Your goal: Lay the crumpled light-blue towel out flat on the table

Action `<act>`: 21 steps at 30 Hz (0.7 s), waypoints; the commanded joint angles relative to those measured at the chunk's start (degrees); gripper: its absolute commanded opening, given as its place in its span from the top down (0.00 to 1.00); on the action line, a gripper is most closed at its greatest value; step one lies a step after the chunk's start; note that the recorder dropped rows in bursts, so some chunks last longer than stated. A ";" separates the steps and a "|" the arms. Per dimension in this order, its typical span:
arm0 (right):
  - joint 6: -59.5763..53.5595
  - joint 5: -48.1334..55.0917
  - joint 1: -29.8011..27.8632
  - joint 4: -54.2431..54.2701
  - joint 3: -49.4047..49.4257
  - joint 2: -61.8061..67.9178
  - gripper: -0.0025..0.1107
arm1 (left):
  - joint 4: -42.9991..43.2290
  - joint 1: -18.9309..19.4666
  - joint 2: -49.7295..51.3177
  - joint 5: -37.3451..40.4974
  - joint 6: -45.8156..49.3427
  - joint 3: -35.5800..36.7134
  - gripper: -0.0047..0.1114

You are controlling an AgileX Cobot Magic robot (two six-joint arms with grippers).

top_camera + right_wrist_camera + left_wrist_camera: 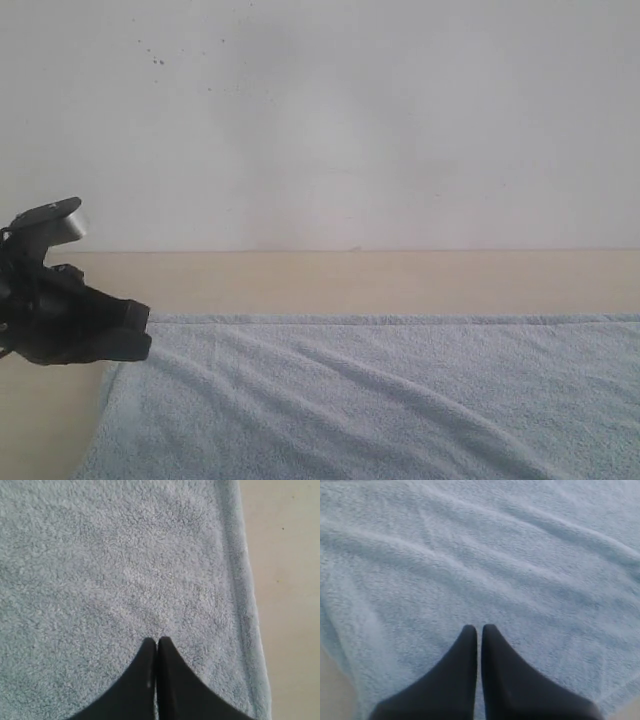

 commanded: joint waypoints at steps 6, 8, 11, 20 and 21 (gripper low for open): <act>-0.68 4.28 -14.87 7.35 -2.71 6.51 0.98 | -1.29 -6.44 -1.54 5.41 4.34 3.59 0.93; -11.73 4.28 -17.87 18.92 -3.08 7.22 0.98 | -2.51 -6.47 -1.54 2.43 4.34 4.76 0.93; -23.02 4.55 -18.49 30.88 -3.08 7.87 0.98 | -3.76 -6.47 -1.54 -0.53 4.73 5.92 0.93; -17.23 -2.37 -18.72 20.87 -3.08 14.66 0.98 | -4.00 -6.47 -1.54 3.57 6.74 6.54 0.93; -17.23 -2.92 -18.72 21.10 -3.08 14.66 0.98 | -4.00 -6.47 -1.54 3.44 6.74 6.65 0.93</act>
